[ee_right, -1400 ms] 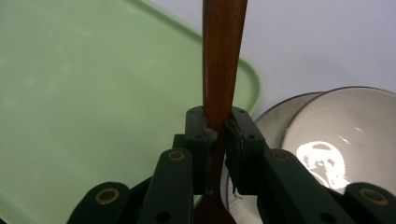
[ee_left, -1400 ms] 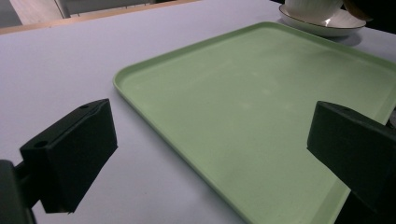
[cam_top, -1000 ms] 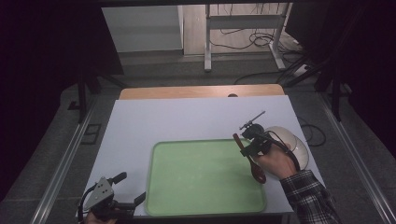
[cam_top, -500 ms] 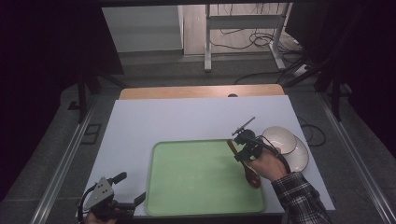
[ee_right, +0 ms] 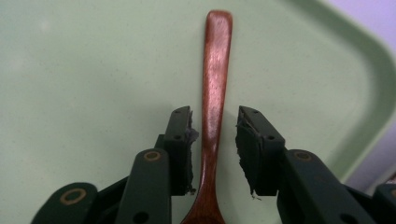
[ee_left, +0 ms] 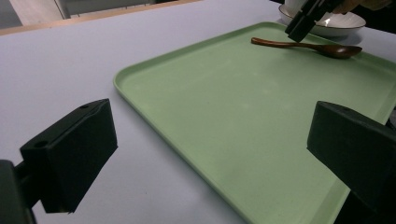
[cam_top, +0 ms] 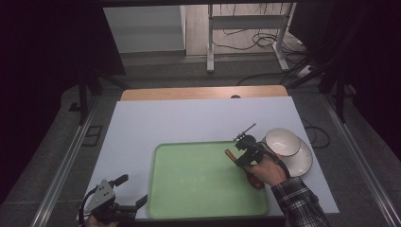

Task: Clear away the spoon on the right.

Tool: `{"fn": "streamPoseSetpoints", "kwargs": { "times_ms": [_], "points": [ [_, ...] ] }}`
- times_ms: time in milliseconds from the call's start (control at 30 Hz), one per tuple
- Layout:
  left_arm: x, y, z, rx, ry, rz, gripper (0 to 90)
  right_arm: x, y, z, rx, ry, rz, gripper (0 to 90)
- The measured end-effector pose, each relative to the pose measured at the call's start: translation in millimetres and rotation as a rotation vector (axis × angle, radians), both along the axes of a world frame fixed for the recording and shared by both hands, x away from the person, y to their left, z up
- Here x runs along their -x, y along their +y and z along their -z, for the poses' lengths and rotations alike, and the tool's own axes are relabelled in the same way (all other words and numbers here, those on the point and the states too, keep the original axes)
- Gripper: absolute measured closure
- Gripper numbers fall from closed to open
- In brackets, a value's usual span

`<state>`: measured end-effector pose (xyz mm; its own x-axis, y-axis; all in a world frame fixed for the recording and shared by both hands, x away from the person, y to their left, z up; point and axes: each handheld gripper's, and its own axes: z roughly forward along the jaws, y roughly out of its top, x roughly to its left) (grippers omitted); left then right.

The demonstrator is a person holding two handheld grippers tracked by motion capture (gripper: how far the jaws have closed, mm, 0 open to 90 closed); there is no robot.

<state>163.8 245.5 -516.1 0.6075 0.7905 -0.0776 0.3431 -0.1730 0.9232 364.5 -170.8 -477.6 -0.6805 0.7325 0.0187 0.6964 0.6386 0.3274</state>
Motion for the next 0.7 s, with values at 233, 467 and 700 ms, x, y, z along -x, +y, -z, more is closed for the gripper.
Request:
{"fn": "streamPoseSetpoints", "kwargs": {
  "times_ms": [233,467,700],
  "points": [
    [-0.1,0.0,0.0,0.000,0.000,0.000,1.1,6.5,-3.5,-9.8,-0.027,-0.064,-0.028,76.6],
    [0.2,0.0,-0.1,-0.001,-0.003,-0.003,1.2,20.9,3.2,-3.6,-0.068,-0.124,-0.076,89.5],
    [0.3,0.2,-0.2,-0.002,-0.004,-0.003,1.2,22.0,1.5,8.8,-0.101,-0.126,-0.063,89.6]
  ]
}}
